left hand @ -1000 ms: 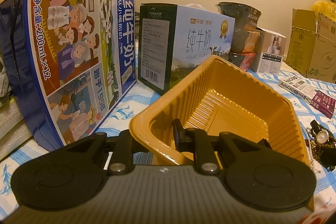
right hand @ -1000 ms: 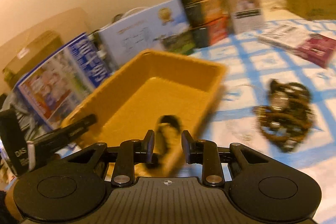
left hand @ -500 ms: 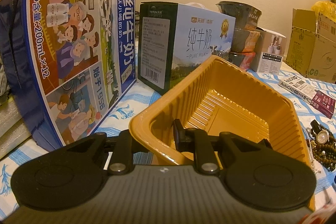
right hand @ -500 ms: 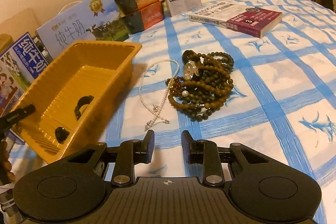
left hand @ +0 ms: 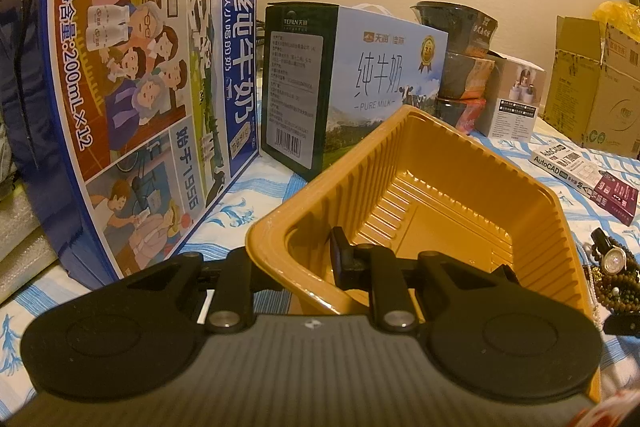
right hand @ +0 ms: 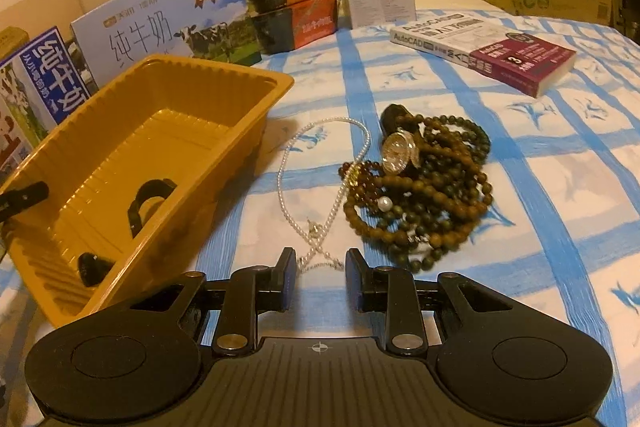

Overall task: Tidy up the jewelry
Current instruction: 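Carry the black item into the orange tray and open the right gripper, then close the right gripper on the white pearl necklace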

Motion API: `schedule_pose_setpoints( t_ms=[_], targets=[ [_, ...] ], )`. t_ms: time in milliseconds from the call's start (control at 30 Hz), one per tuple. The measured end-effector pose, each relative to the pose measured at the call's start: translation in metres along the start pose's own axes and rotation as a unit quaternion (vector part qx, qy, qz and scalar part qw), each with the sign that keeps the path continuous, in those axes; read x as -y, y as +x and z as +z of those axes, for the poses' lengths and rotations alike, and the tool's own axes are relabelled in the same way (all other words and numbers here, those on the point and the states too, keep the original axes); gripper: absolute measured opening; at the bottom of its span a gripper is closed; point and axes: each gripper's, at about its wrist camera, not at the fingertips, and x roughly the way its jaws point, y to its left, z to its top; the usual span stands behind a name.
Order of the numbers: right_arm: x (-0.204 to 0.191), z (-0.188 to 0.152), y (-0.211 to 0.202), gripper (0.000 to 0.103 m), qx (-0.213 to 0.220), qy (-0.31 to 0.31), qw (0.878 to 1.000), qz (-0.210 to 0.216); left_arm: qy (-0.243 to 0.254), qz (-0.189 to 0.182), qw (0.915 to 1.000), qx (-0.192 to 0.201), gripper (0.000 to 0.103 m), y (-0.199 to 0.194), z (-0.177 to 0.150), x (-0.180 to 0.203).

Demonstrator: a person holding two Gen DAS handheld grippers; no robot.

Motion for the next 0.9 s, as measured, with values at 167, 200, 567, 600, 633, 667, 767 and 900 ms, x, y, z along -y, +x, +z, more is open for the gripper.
schedule_pose_setpoints(
  t_ms=[167, 200, 567, 600, 633, 667, 767, 900],
  targets=[
    [-0.004, 0.007, 0.012, 0.029, 0.004, -0.006, 1.0, -0.006, 0.0, 0.0, 1.0, 0.0, 0.018, 0.0, 0.0, 0.0],
    [-0.005, 0.007, 0.013, 0.029, 0.006, -0.013, 1.0, -0.008, 0.0, 0.0, 1.0, 0.0, 0.018, 0.0, 0.0, 0.0],
    [-0.013, 0.008, 0.026, 0.025, 0.018, -0.055, 0.998, -0.021, 0.0, 0.0, 1.0, 0.0, 0.018, 0.0, 0.0, 0.0],
    [-0.013, 0.008, 0.027, 0.022, 0.017, -0.058, 0.998, -0.022, -0.001, 0.0, 1.0, 0.0, 0.019, 0.0, 0.0, 0.0],
    [-0.013, 0.008, 0.028, 0.014, 0.016, -0.062, 0.998, -0.022, 0.0, 0.0, 1.0, 0.0, 0.019, 0.0, 0.0, 0.0],
    [-0.013, 0.008, 0.029, 0.012, 0.015, -0.066, 0.997, -0.022, 0.0, 0.0, 1.0, 0.0, 0.019, 0.0, 0.0, 0.0],
    [-0.015, 0.007, 0.029, 0.012, 0.015, -0.074, 0.997, -0.025, 0.0, 0.0, 1.0, 0.0, 0.019, 0.0, 0.0, 0.0],
    [-0.021, 0.005, 0.031, 0.011, 0.013, -0.101, 0.994, -0.032, 0.0, 0.0, 1.0, 0.0, 0.019, 0.0, 0.0, 0.0]
  ],
)
